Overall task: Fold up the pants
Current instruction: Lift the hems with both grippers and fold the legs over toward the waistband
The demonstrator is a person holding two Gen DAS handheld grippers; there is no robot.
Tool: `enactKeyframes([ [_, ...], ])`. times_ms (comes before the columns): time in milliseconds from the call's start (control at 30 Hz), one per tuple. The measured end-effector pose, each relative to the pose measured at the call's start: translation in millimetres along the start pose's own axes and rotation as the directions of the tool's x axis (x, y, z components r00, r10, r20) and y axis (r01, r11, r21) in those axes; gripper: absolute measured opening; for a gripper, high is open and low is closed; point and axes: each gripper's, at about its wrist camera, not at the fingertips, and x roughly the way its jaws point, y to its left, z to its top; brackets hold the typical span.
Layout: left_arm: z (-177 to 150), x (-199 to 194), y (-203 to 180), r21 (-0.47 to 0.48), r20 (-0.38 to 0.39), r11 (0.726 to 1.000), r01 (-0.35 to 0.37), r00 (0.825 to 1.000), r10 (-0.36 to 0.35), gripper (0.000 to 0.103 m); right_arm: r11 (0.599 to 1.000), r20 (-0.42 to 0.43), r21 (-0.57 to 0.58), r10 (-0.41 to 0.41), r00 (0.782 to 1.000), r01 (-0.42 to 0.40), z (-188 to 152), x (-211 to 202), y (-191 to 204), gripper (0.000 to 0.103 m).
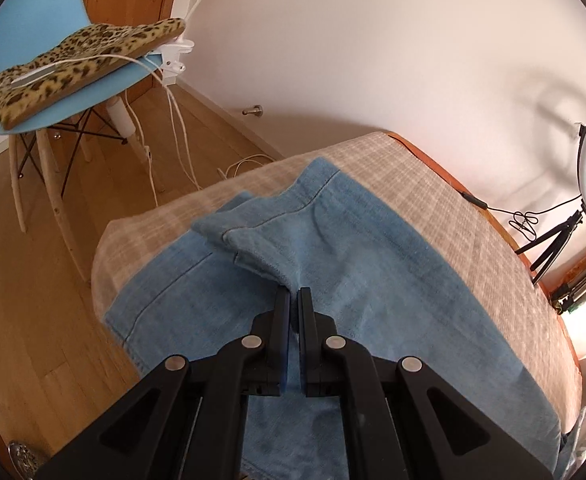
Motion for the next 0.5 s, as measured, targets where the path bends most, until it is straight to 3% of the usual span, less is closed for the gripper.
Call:
enactKeyframes([
  [367,-33,-24,42,-0.057,0.016,0.997,0.051,0.999,-0.05,0.001,0.999,-0.149,-0.018,0.048,0.988,-0.051,-15,10,12,0.006],
  [433,-37,-21,45,-0.05,0.0,0.996,0.077,0.997,-0.077,0.001,0.998,-0.182,-0.011,0.059,0.982,-0.062,-6,14,7,0.006],
  [500,-37,-13,50,-0.065,-0.016,0.994,0.089,0.996,-0.09,0.001,0.998,-0.172,-0.003,0.065,0.983,-0.067,10,14,3,0.013],
])
